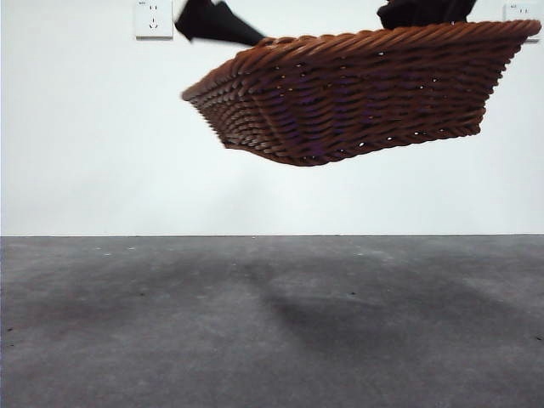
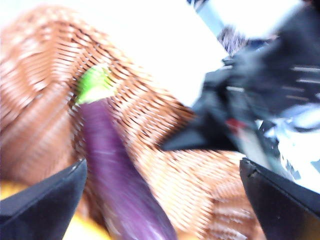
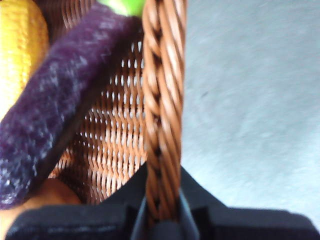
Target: Help me put the vegetables on the table into the basket
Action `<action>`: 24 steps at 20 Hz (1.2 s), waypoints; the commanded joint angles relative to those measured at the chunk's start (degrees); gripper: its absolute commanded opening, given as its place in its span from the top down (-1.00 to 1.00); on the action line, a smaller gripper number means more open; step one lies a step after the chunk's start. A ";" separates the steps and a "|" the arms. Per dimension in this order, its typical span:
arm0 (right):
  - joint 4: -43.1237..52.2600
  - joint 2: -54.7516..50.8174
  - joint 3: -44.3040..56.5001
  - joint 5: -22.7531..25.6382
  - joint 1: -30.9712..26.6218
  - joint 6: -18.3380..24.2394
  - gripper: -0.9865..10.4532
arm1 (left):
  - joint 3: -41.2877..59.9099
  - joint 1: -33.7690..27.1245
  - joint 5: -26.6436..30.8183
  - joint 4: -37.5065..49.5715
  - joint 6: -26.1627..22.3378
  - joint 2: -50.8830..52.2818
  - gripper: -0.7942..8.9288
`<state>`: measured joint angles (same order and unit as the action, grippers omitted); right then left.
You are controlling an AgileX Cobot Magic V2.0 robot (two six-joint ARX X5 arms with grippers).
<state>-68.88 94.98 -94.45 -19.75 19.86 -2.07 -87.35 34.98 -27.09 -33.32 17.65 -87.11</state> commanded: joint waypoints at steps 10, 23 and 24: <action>10.54 15.76 0.02 -6.67 -17.07 2.05 0.84 | 0.24 1.53 12.13 -29.29 -12.66 23.10 0.84; 19.21 27.65 -0.13 -7.48 -21.53 4.66 0.42 | 0.31 6.40 14.67 -42.21 -9.55 28.55 0.84; 19.17 27.39 -0.22 -7.48 -21.53 4.11 0.03 | 0.31 6.73 14.69 -42.21 -9.07 28.89 0.84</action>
<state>-49.74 121.99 -94.52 -27.27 -1.61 2.15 -87.33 41.52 -12.38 -75.77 8.01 -58.57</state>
